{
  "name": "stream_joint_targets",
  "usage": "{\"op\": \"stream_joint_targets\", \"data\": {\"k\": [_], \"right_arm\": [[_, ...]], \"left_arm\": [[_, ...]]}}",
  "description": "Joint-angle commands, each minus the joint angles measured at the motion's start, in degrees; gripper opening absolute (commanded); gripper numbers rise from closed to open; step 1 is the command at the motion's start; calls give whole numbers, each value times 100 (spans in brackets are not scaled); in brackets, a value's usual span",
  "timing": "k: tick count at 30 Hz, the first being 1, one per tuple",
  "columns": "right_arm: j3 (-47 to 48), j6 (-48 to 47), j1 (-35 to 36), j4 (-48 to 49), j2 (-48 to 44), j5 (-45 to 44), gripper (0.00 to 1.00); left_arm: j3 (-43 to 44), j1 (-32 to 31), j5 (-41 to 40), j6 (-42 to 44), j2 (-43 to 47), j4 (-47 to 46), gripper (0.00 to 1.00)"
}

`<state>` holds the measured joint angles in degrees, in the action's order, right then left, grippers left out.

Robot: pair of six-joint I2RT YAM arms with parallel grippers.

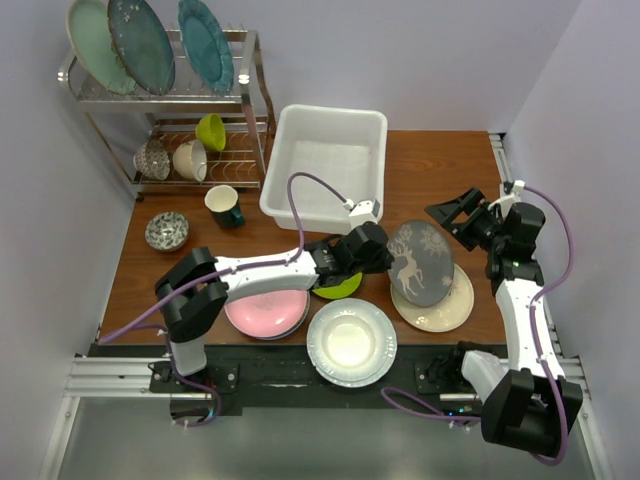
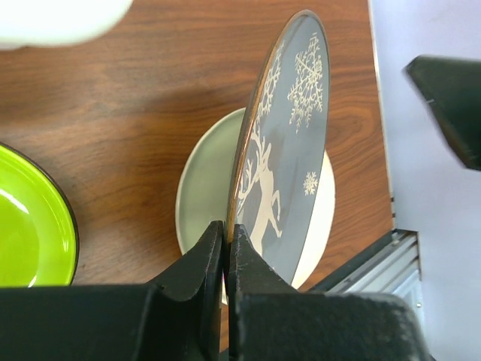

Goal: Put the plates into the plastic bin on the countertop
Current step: Place the plate in the plastic bin.

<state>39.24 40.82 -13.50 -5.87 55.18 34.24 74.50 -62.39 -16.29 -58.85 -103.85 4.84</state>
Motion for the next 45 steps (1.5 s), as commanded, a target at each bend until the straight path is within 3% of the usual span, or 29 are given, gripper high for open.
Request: {"op": "stream_joint_targets", "data": {"k": [1, 10, 31, 45], "right_arm": [[259, -170, 22, -186, 28, 39, 99], [408, -627, 23, -599, 2, -277, 99], [-277, -671, 31, -327, -200, -216, 99], [-971, -1084, 40, -529, -473, -260, 99]], "left_arm": [[460, 87, 4, -21, 708, -792, 0], [232, 455, -23, -48, 1306, -563, 0], [-427, 1870, -93, 93, 2624, 228, 0], [-524, 2679, 302, 190, 2765, 439, 0]]}}
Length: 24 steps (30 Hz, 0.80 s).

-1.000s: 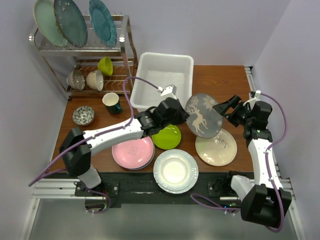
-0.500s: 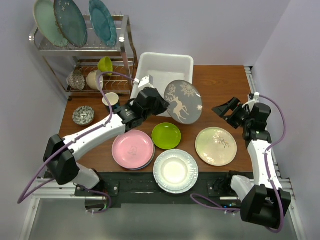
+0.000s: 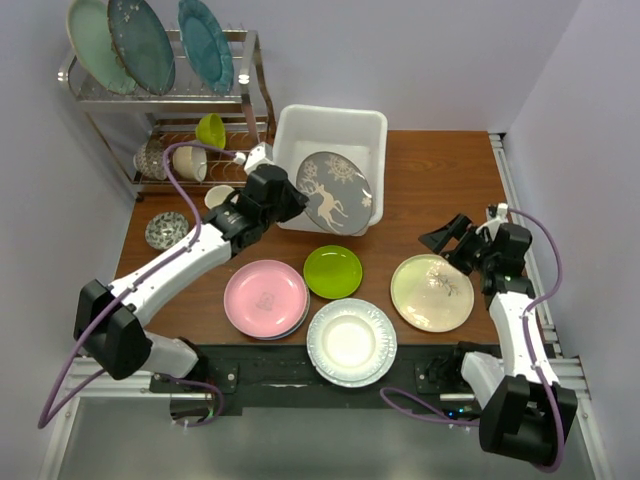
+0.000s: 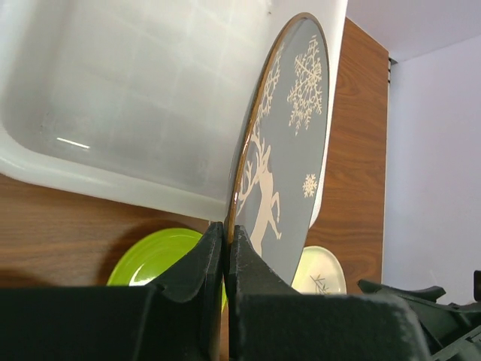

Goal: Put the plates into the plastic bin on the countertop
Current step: Place the plate in the plastic bin.

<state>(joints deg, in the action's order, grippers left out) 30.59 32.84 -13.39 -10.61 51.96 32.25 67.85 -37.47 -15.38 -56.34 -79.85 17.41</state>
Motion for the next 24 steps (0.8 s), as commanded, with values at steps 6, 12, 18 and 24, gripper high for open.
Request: {"op": "stream_joint_targets", "data": {"k": [6, 12, 18, 24], "right_arm": [[-246, -383, 29, -55, -169, -8, 99], [-334, -427, 29, 15, -82, 27, 99], [-404, -506, 29, 42, 15, 71, 99], [-457, -559, 20, 33, 15, 71, 99]], "left_arm": [[149, 591, 307, -27, 322, -818, 0], [289, 890, 579, 26, 67, -906, 0], [553, 961, 764, 70, -346, -976, 0], [878, 961, 835, 114, -724, -1029, 0]]}}
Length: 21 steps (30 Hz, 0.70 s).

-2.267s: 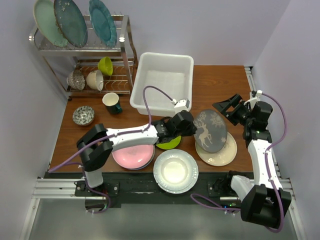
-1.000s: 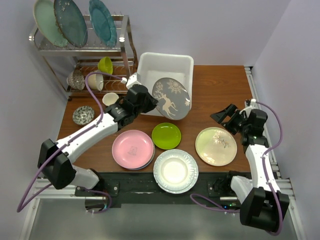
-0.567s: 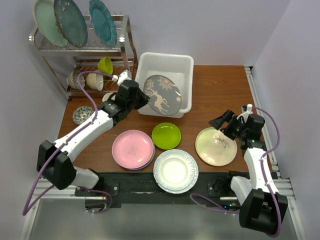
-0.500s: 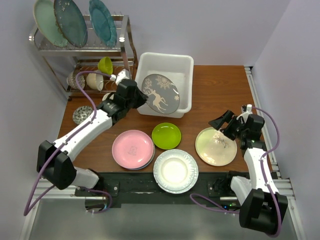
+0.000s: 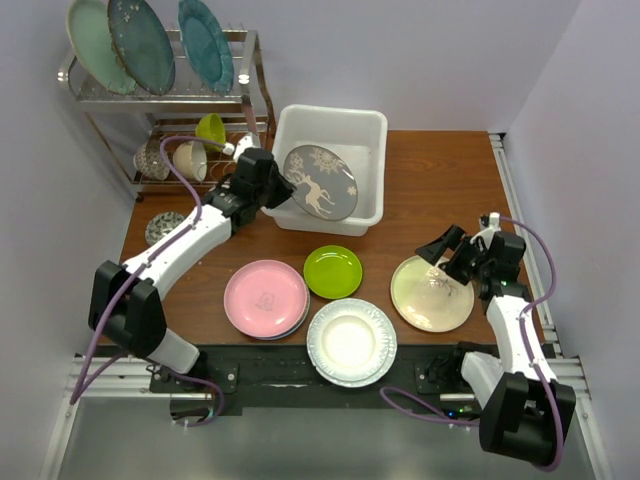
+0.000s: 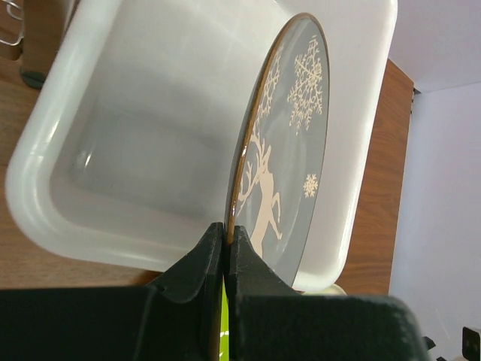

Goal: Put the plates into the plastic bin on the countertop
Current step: Place the plate in the plastic bin.

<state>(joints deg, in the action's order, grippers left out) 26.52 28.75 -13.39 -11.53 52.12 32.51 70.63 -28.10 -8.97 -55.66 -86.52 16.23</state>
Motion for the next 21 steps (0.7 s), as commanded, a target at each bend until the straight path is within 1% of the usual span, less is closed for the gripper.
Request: {"op": "stream_joint_targets", "data": {"k": [1, 21], "right_arm": [[-68, -168, 29, 133, 9, 53, 99], [-174, -247, 29, 177, 229, 141, 99]], "left_arm": [[644, 24, 185, 90, -101, -894, 0], [1945, 182, 291, 433, -1332, -806, 0]]}}
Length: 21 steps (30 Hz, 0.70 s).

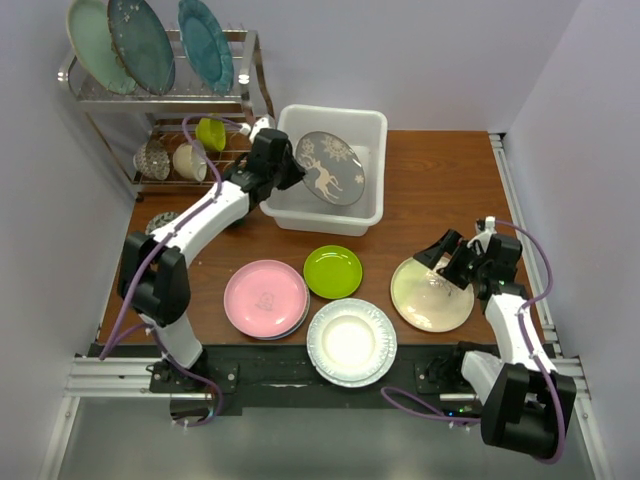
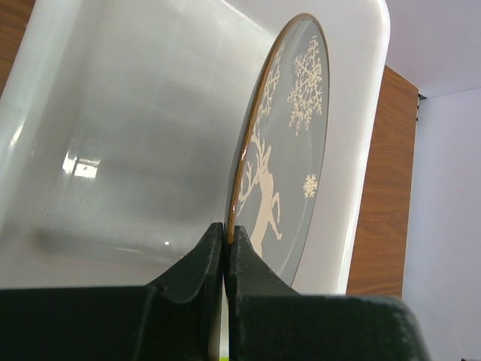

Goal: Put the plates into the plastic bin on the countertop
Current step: Place the plate in the plastic bin.

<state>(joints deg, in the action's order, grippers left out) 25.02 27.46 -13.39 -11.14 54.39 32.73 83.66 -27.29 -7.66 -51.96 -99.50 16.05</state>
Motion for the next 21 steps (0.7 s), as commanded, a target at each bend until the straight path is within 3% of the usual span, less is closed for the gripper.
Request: {"op": "stream_joint_targets", "data": {"k": [1, 21], "right_arm": [[-32, -127, 29, 138, -7, 111, 99], [-41, -206, 29, 252, 274, 76, 99]], "left_arm": [[739, 110, 194, 90, -95, -762, 0], [1249, 145, 476, 363, -1053, -735, 0]]}}
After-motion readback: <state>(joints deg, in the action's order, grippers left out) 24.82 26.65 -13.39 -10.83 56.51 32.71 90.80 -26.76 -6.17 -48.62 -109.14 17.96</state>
